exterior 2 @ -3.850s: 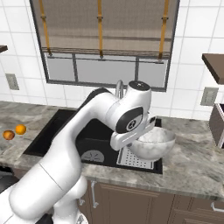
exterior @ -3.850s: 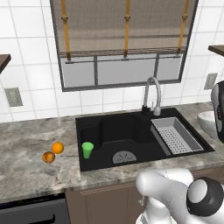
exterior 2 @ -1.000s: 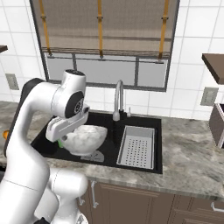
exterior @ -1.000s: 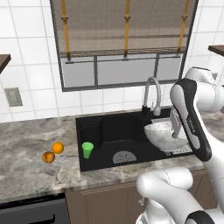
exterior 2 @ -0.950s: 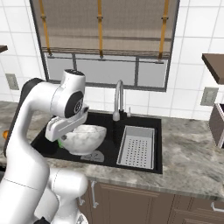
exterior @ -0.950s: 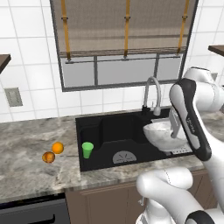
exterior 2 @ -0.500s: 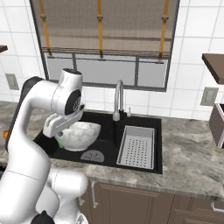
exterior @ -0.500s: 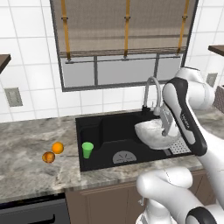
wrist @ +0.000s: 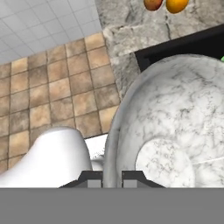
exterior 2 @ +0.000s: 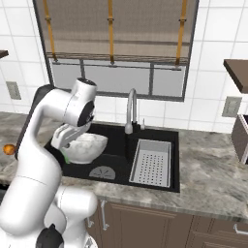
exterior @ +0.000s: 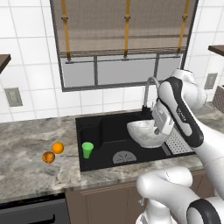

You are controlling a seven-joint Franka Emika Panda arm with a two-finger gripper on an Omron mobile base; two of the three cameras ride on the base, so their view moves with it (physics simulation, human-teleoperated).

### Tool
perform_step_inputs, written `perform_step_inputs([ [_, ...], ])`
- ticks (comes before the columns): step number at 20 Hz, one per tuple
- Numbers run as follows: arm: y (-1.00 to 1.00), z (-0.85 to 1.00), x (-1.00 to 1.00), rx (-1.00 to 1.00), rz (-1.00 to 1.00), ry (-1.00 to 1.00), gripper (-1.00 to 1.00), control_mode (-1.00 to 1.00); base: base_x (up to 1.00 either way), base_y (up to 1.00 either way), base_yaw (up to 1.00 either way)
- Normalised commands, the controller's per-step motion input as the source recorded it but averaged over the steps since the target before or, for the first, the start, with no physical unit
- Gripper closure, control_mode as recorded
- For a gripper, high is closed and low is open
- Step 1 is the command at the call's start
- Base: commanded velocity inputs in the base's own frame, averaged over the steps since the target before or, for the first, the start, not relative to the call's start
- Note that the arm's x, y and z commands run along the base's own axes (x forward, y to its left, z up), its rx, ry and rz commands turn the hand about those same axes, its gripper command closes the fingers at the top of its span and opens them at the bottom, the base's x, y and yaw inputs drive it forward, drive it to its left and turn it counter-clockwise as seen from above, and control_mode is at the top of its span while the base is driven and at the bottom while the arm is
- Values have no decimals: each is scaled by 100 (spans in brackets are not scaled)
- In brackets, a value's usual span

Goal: Remove the peach and orange from the sink. Then move the bowl and cup from the counter to the sink for washing.

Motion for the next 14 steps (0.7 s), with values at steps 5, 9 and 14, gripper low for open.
perform_step_inputs([
  [5,2,-20,25,2,4,0,100,-100,0,0,0],
  [9,0,-22,23,0,4,0,100,-100,0,0,0],
  [14,2,-21,24,0,1,-2,100,-100,0,0,0],
])
